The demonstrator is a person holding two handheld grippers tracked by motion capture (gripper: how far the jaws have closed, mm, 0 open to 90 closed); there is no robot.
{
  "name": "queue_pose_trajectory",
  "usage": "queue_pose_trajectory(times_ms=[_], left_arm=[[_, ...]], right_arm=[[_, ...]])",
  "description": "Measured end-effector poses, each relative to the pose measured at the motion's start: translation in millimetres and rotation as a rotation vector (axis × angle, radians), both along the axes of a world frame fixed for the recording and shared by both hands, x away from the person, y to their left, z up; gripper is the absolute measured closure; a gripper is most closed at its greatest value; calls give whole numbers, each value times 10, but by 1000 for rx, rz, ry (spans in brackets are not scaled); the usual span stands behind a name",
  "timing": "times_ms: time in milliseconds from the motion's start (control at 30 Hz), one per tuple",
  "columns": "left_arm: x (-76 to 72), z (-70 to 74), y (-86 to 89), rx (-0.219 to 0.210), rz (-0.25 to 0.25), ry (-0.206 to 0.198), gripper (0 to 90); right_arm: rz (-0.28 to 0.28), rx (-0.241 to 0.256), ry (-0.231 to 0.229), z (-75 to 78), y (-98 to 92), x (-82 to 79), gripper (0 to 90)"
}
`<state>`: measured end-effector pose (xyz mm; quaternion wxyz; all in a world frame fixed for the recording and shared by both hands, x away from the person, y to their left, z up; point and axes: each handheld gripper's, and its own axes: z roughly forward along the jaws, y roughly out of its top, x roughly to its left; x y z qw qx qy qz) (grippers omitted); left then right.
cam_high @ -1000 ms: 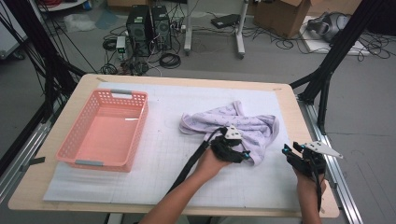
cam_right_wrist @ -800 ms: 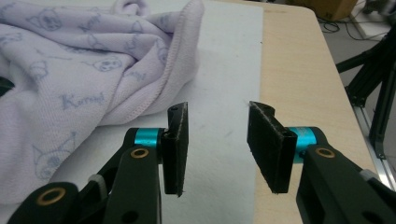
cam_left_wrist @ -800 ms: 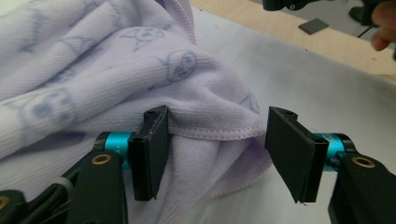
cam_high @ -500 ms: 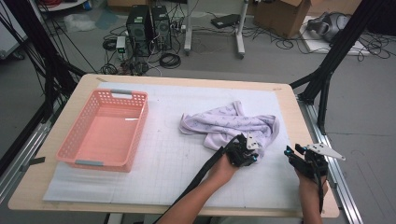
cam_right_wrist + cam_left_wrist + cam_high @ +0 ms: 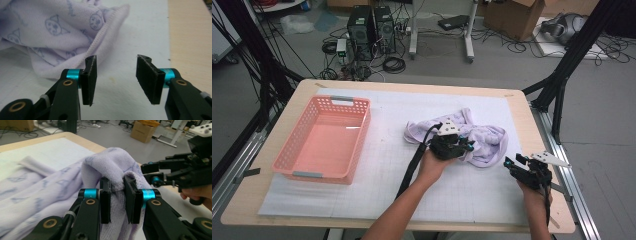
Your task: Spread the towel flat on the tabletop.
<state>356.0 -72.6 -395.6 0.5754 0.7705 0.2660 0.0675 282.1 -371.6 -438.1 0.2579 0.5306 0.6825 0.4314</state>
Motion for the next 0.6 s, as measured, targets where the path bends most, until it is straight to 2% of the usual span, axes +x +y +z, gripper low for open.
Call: queue_pose_trajectory(times_ms=[33,67,100,200,267,300,367,400,433,467,533,567,600], left_arm=[[38,17,80,-7,22,-2,766],[38,17,80,-7,22,-2,766],[49,25,107,-15,33,-6,766],[82,52,219,-11,60,-16,767],[92,68,282,-20,76,-18,767],[92,68,282,-20,76,-18,767],[96,88,359,-28,84,-20,767],[95,100,406,-27,87,-19,768],[91,110,459,-23,92,-20,768],[82,119,519,-23,97,-19,769],[64,135,660,-20,102,-22,778],[54,136,733,-24,103,-17,778],[41,128,877,-20,104,-12,780]], right_arm=[[20,6,5,0,51,10,463],[20,6,5,0,51,10,463],[51,17,18,1,159,24,446],[94,48,86,-49,338,75,386],[114,9,119,-99,489,105,387],[121,-15,132,-118,565,123,410],[116,-112,135,-119,668,146,514],[125,-109,144,-112,687,154,613],[125,-109,144,-112,687,154,613],[153,-110,147,-99,690,161,763],[210,-136,131,-23,677,133,803],[223,-105,122,31,640,118,805],[233,-86,100,101,601,99,805]])
